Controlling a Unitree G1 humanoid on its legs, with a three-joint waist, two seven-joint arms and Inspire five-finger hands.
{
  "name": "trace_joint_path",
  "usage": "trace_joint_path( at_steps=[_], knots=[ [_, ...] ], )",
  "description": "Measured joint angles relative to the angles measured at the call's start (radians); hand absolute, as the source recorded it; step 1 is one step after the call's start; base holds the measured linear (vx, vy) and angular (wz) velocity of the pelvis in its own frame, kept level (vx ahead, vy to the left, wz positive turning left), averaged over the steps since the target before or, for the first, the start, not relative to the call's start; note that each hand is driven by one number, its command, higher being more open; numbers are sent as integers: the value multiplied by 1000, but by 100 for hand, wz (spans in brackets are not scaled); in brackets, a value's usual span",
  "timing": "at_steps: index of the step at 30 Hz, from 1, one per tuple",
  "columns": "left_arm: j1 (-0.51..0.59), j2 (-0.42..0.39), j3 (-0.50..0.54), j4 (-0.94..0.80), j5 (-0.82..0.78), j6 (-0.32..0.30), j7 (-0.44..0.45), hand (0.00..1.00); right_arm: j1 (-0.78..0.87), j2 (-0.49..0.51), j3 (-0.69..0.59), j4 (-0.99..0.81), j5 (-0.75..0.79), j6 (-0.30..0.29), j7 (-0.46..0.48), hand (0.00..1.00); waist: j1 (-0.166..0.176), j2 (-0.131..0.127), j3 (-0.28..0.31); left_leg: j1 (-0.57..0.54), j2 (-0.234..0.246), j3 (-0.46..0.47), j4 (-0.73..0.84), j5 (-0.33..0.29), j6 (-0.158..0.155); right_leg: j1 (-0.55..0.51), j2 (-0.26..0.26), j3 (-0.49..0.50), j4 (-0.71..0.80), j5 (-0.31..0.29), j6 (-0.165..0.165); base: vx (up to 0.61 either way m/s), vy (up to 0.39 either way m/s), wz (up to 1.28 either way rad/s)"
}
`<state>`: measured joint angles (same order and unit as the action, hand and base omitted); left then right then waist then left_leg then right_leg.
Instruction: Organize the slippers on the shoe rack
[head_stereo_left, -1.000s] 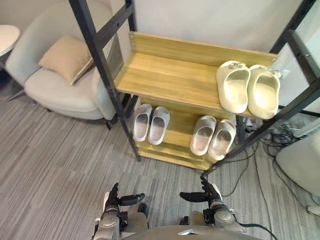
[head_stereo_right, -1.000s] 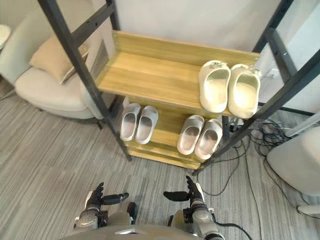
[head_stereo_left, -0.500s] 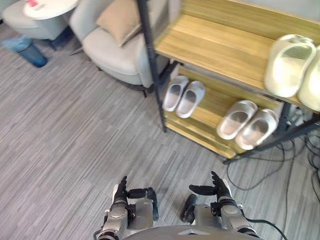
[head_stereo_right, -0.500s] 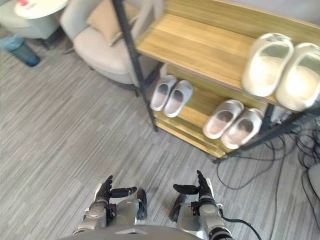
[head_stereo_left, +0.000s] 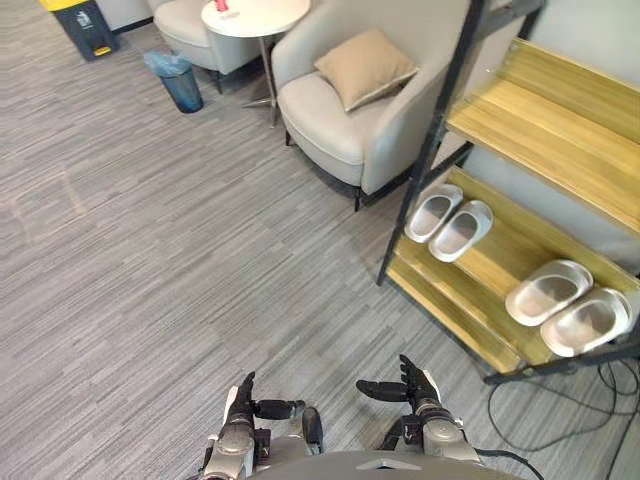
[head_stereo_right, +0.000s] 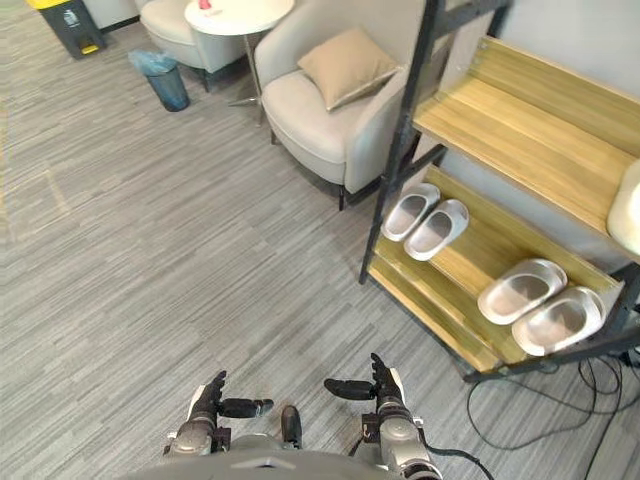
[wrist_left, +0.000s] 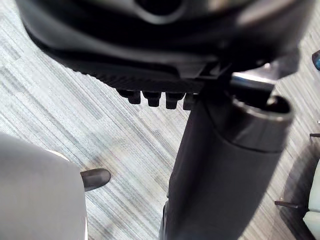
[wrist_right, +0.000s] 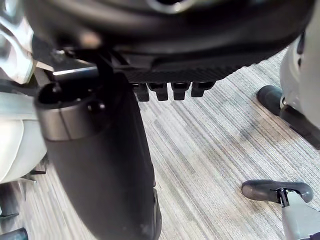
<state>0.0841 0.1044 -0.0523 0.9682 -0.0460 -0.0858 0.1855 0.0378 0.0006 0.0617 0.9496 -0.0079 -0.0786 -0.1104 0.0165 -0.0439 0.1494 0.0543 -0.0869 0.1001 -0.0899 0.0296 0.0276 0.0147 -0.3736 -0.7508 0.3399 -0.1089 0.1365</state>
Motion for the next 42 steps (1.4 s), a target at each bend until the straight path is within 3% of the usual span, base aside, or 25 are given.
trace_joint_path(
  at_steps=[1, 3, 4, 5, 6, 7, 10, 12, 13, 14, 15, 17, 18, 19, 22, 25, 26, 27, 29, 31, 34, 36, 37, 40, 42],
  knots=[
    [0, 5, -1, 1, 0, 0, -1, 100, 5, 1, -1, 1, 0, 0, 1, 100, 3, -8, -4, 0, -6, -14, 7, -6, 9, 1, -15, 4, 28, -3, -3, 142, 108, 103],
    [-2, 8, -1, 3, 0, -2, -2, 100, 4, -13, -2, 0, 0, 3, 3, 100, 3, -11, 1, 5, -21, -99, 71, -35, 56, -53, -61, 173, 244, 27, -86, 186, 101, 128],
    [-6, 8, 4, -1, -1, -1, 7, 100, 1, -29, 0, 2, 0, 2, 3, 100, -1, 9, 10, -7, 14, -178, 137, -76, 70, -107, 34, 350, 280, -83, -78, 194, -35, 163],
    [-7, 5, 10, 0, -1, 0, 10, 100, -7, -30, 10, -1, 1, 0, 7, 100, -1, 19, 17, -8, 30, -233, 159, -94, 68, -143, 121, 425, 267, -120, -95, 149, -90, 130],
    [-7, 5, 10, 0, -1, 0, 10, 100, -7, -30, 10, -1, 1, 0, 7, 100, -1, 19, 17, -8, 30, -234, 159, -94, 68, -144, 124, 426, 267, -121, -95, 237, -151, 121],
    [-14, -4, 19, 13, -1, 0, 8, 100, -13, -33, 25, -5, 2, -5, 12, 100, -2, 15, 19, 0, 28, -303, 164, -108, 75, -202, 204, 507, 240, -125, -99, 217, -137, 93],
    [-17, -13, 39, 23, -4, 0, 12, 100, -26, -48, 42, -12, 9, -6, 18, 100, -14, 22, 34, 29, 17, -451, 205, -166, 68, -285, 298, 618, 96, -97, -72, 220, -157, 156],
    [-15, -11, 40, 21, -6, -2, 15, 100, -22, -50, 42, -22, 9, -9, 19, 100, -18, 14, 41, 40, -2, -549, 258, -222, 53, -294, 298, 671, -18, -24, -63, 313, -259, 167],
    [-13, -13, 42, 22, -5, -2, 15, 100, -21, -53, 42, -23, 9, -10, 22, 100, -24, 17, 39, 42, -6, -607, 293, -264, 42, -279, 306, 677, 1, 50, -85, 434, -369, 165],
    [-13, -22, 44, 22, -7, -4, 14, 100, -25, -56, 40, -26, 9, -10, 23, 100, -18, 32, 35, 39, 16, -630, 311, -285, 17, -276, 315, 637, 23, 12, -111, 392, -312, 123],
    [-12, -32, 51, 21, -4, -10, 13, 100, -27, -59, 37, -32, 10, -10, 24, 100, -16, 51, 31, 28, 28, -622, 327, -293, -4, -276, 316, 604, 31, -2, -131, 511, -303, 114],
    [-15, -40, 80, 18, -2, -13, 2, 100, -44, -54, 38, -30, 10, -1, 24, 100, -21, 60, 46, -34, 54, -504, 441, -293, -175, -226, 317, 544, 14, -26, -165, 419, -205, 104],
    [-18, -39, 94, 16, -2, -14, 3, 100, -44, -50, 42, -31, 10, 1, 24, 100, -22, 53, 52, -65, 63, -433, 510, -287, -216, -184, 320, 534, -19, -28, -169, 382, -203, 90],
    [-21, -40, 125, 10, -3, -15, 15, 100, -39, -46, 70, -33, 10, 3, 23, 100, -16, 48, 57, -130, 152, -180, 703, -301, -194, -77, 344, 501, -107, -29, -170, 418, -230, 71],
    [-31, -39, 123, -17, 4, -17, 11, 100, -54, -46, 84, -42, 10, -1, 18, 100, -2, 45, 54, -217, 290, 122, 836, -344, -117, 21, 359, 439, -208, -31, -173, 302, -145, 44],
    [-50, -38, 116, -35, 21, -18, 10, 100, -63, -48, 83, -44, 9, -1, 15, 100, -1, 35, 59, -274, 340, 268, 749, -349, -95, 67, 350, 364, -251, -34, -163, 256, -44, 77],
    [-70, -40, 109, -36, 22, -18, 10, 100, -53, -50, 77, -44, 9, -1, 14, 100, -5, 25, 65, -301, 330, 397, 577, -281, -48, 102, 330, 290, -252, -55, -129, 337, 64, 139],
    [-66, -42, 102, -40, 23, -18, 10, 100, -43, -52, 76, -44, 9, 0, 13, 100, -6, 30, 60, -311, 311, 409, 492, -186, -27, 118, 332, 270, -250, -67, -109, 362, 103, 121],
    [-68, -29, 98, -45, 32, -17, 8, 100, -36, -34, 75, -41, 8, 8, 12, 100, 6, -14, 50, -298, 249, 375, 451, -161, -21, 134, 297, 250, -243, -89, -81, 344, 112, 76],
    [-57, -14, 94, -40, 37, -15, 9, 100, -31, -13, 72, -42, 7, 8, 13, 100, 6, -32, 47, -270, 208, 345, 423, -176, -9, 147, 264, 240, -192, -79, -64, 512, 191, 80],
    [-30, -5, 106, -30, 34, -9, 11, 100, -32, 18, 79, -46, 3, 8, 22, 100, 13, -28, 48, -164, 192, 313, 416, -251, -10, 81, 181, 297, 189, -36, -50, 424, 219, 41],
    [-23, -7, 102, -24, 36, -9, 10, 100, -30, 19, 80, -48, 3, 8, 28, 100, 9, -12, 57, -78, 189, 291, 383, -283, -20, 2, 139, 350, 447, 20, -88, 396, 159, 37],
    [-21, -3, 89, -10, 39, -8, 10, 100, -24, 19, 80, -50, 2, 7, 36, 100, -10, -6, 61, -7, 190, 264, 341, -295, -24, -70, 161, 390, 571, -84, -96, 402, 88, 49],
    [-24, -8, 69, 17, 39, 0, 4, 100, -23, 4, 82, -87, 1, 7, 40, 100, -45, 17, 73, 113, 212, 232, 242, -295, -25, -247, 247, 392, 509, -184, -158, 454, -5, 49],
    [-33, -16, 66, 31, 39, 6, 0, 100, -25, -3, 81, -120, 3, -9, 40, 100, -64, 21, 76, 141, 227, 210, 223, -295, -25, -340, 277, 374, 328, -171, -145, 493, -103, 58]
  ],
)
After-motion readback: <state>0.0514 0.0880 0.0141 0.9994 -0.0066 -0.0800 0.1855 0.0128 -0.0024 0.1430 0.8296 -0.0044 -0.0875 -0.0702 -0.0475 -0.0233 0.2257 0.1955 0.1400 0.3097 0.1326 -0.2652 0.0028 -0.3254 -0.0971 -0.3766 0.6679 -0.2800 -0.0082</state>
